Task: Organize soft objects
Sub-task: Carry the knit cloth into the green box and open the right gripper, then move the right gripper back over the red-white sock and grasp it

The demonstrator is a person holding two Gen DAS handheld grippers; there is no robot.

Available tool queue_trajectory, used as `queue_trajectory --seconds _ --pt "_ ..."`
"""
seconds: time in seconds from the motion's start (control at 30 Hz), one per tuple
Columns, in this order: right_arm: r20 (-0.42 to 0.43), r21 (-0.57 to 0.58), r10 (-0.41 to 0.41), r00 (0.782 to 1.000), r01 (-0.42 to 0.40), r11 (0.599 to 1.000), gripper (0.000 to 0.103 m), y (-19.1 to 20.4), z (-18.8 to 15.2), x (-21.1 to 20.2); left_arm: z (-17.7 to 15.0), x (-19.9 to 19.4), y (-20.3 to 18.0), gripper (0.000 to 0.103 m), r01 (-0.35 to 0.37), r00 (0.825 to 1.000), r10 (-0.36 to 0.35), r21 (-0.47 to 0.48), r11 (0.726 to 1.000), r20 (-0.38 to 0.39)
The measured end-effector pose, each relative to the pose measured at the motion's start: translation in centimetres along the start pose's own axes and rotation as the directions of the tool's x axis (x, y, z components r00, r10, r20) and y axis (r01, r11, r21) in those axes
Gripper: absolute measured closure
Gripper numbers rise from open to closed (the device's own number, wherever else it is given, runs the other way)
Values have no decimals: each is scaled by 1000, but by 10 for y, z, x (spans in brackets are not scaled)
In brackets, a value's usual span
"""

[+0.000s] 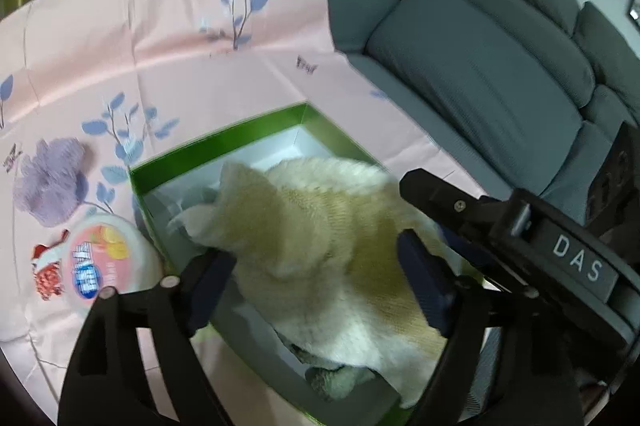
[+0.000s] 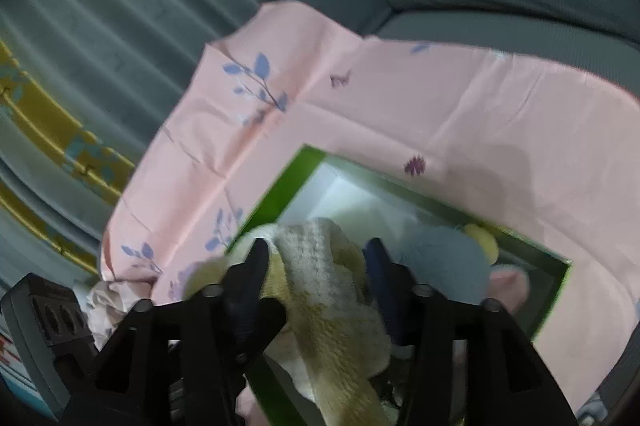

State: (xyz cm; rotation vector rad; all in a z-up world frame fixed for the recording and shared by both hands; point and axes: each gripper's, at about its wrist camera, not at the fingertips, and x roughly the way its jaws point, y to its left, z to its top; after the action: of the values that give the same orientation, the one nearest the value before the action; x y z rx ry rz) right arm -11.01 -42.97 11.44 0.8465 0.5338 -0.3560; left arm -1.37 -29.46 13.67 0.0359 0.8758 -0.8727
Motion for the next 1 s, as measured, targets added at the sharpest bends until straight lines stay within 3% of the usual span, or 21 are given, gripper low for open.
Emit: queue_trajectory --seconds 0.07,0.1,0.17,0.23,0.37,0.43,0.6,0.67,0.8,0.87,0.93,0.97,1.0 --pt "32 -15 27 999 -26 1000 30 4 0 -12 1 -17 1 18 1 1000 -1 5 1000 27" --pt "44 -22 36 998 -35 999 28 6 1 -17 0 -27 3 17 -4 999 4 4 1000 43" --pt "75 -42 52 996 -49 998 21 12 0 -28 -4 -46 11 7 -21 997 22 -13 1000 75" --pt "99 -62 62 993 -56 997 19 18 -1 -37 -11 -67 27 2 -48 993 53 -46 998 106" --pt "91 -99 98 991 -89 991 19 33 -6 -47 -42 -114 74 2 -137 976 154 -118 984 152" --pt "53 -144 134 990 -125 982 19 48 -12 -47 -63 -129 99 2 -199 964 222 -156 967 143" --pt "-108 -272 231 967 -252 929 19 108 -45 -34 -122 -150 174 2 -359 917 393 -291 887 64" --pt "-173 -327 218 961 -264 907 19 134 -64 -22 -138 -150 199 2 -377 911 411 -342 861 33" --pt "-260 -412 150 954 -250 876 19 176 -104 7 -162 -153 234 3 -379 895 444 -441 813 49" --pt "-298 -449 90 950 -223 865 19 192 -125 24 -172 -152 243 5 -366 889 456 -520 772 51" --pt "-323 -488 38 946 -200 849 19 204 -143 41 -171 -151 243 5 -330 910 412 -520 788 46" --pt "-337 -506 17 941 -197 840 19 211 -153 51 -168 -150 240 5 -327 915 401 -501 801 44" --pt "-349 -517 0 937 -193 834 19 216 -159 59 -167 -150 238 5 -342 909 415 -491 801 45"
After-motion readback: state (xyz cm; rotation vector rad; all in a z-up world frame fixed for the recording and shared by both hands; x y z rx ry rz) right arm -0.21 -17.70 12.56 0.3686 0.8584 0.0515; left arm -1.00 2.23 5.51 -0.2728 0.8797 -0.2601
